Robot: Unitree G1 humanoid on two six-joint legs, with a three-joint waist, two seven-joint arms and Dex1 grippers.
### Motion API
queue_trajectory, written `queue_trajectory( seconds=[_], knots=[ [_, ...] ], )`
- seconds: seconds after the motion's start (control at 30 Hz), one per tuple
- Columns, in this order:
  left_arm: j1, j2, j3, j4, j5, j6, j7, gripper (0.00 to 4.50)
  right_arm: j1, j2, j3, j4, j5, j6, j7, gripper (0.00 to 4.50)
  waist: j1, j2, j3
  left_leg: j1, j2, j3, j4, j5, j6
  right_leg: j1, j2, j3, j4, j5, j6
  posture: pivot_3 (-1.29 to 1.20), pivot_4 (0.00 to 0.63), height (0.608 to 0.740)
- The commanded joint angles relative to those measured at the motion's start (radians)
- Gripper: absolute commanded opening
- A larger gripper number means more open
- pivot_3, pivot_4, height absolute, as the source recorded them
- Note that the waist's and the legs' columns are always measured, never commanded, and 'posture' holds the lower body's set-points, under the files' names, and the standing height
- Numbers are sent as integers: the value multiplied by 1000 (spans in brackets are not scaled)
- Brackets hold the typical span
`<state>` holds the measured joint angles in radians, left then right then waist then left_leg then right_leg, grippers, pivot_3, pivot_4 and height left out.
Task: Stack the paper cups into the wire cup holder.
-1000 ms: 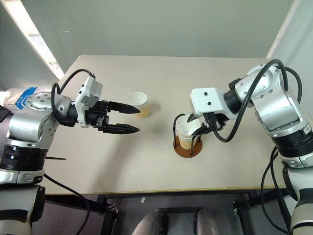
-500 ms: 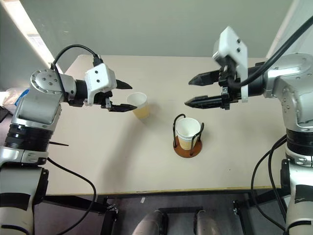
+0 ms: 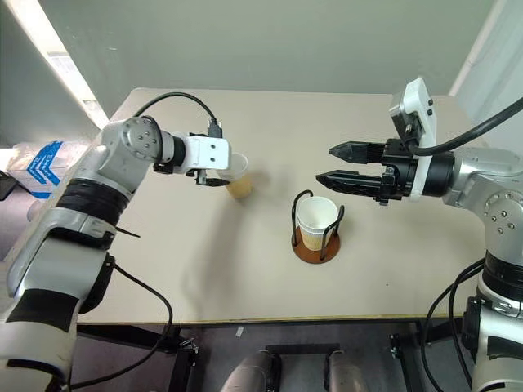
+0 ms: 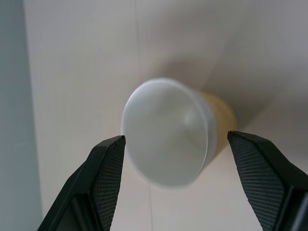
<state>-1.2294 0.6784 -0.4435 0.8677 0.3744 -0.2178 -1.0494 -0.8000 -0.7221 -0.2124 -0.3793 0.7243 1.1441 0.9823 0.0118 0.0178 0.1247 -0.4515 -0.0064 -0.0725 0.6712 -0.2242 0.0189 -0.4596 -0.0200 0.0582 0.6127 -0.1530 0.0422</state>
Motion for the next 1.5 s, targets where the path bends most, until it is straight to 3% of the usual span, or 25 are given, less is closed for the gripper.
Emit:
queue_trajectory(
  seconds=[0.03, 0.2, 0.23, 0.3, 0.43, 0.57, 0.6, 0.8, 0.93, 1.0, 1.1, 1.27, 1.5],
  knots=[
    [-51, -20, -3, 72, 34, -48, 23, 3727, -6, -33, -31, -33, 46, -7, -29, 3197, 0, 0, 0, 0, 0, 0, 0, 0, 0, 0, 0, 0, 0, 0, 1, 0, 150, 740],
    [-72, -57, -25, 187, 83, -83, 53, 3727, 16, -54, -39, -40, 75, -34, -55, 3197, 0, 0, 0, -1, 0, 0, 0, 0, 0, 0, 0, 0, 0, 1, 2, 0, 150, 740],
    [-77, -61, -29, 209, 94, -92, 68, 3547, 23, -57, -41, -44, 79, -42, -59, 3228, 0, 0, 0, 0, 0, 0, 1, 0, 0, 0, 0, 0, 0, 1, 2, 0, 150, 740],
    [-83, -66, -32, 242, 103, -120, 82, 3082, 38, -58, -46, -52, 86, -68, -63, 3241, 0, 0, 0, -1, 0, 0, 1, 0, 0, 0, 0, 0, 0, 1, 2, 0, 150, 740],
    [-93, -79, -24, 288, 96, -152, 55, 1634, 68, -72, -53, -61, 105, -109, -56, 3241, 2, 0, 0, -2, 0, 0, 3, 0, 0, 0, 1, 0, 0, 2, 3, 0, 150, 740],
    [-109, -87, 8, 293, 45, -162, -43, 105, 114, -154, -45, -51, 113, -151, 31, 3241, 10, 0, 0, -4, 0, 0, 7, -1, 2, 0, 0, -1, 0, 3, 5, 0, 150, 740],
    [-116, -87, 20, 286, 28, -162, -77, 19, 122, -184, -41, -42, 114, -158, 56, 3241, 12, 0, 0, -4, -1, 0, 8, -1, 2, 1, 0, -1, 0, 2, 5, 0, 150, 740],
    [-145, -88, 105, 186, -112, -120, -329, 19, 159, -312, -10, 5, 64, -234, 145, 3241, 13, 0, 0, -5, -1, 1, 11, -3, 4, 2, 0, 1, -1, 0, 0, 0, 150, 740],
    [-157, -100, 156, 32, -224, -14, -485, 19, 170, -366, -36, 23, 117, -195, 184, 3241, 12, 0, 0, -4, -1, 2, 11, -3, 5, 2, 0, 1, -1, 0, 1, 0, 150, 740],
    [-174, -114, 170, -55, -285, 56, -541, 0, 175, -397, -47, 17, 133, -179, 197, 3594, 13, 0, 0, -5, 0, 3, 11, -3, 5, 2, 0, 1, -1, 0, 3, 0, 150, 740],
    [-191, -128, 160, -145, -370, 155, -565, 0, 186, -423, -57, -2, 141, -181, 191, 4471, 13, 0, 0, -5, 0, 3, 12, -3, 6, 2, 0, 1, -1, 0, 4, 0, 150, 740],
    [-232, -154, 91, -223, -508, 252, -565, 0, 232, -456, -115, -60, 171, -171, 172, 4490, 13, 0, 0, -4, 0, 5, 12, -4, 7, 3, -1, 2, -1, 1, 7, 0, 150, 740],
    [-262, -183, -55, -227, -637, 245, -565, 0, 243, -500, -261, -94, 368, -10, 79, 4490, 14, 0, 0, -3, 0, 7, 13, -5, 8, 5, -2, 2, -2, 2, 11, 0, 150, 740]
  ],
)
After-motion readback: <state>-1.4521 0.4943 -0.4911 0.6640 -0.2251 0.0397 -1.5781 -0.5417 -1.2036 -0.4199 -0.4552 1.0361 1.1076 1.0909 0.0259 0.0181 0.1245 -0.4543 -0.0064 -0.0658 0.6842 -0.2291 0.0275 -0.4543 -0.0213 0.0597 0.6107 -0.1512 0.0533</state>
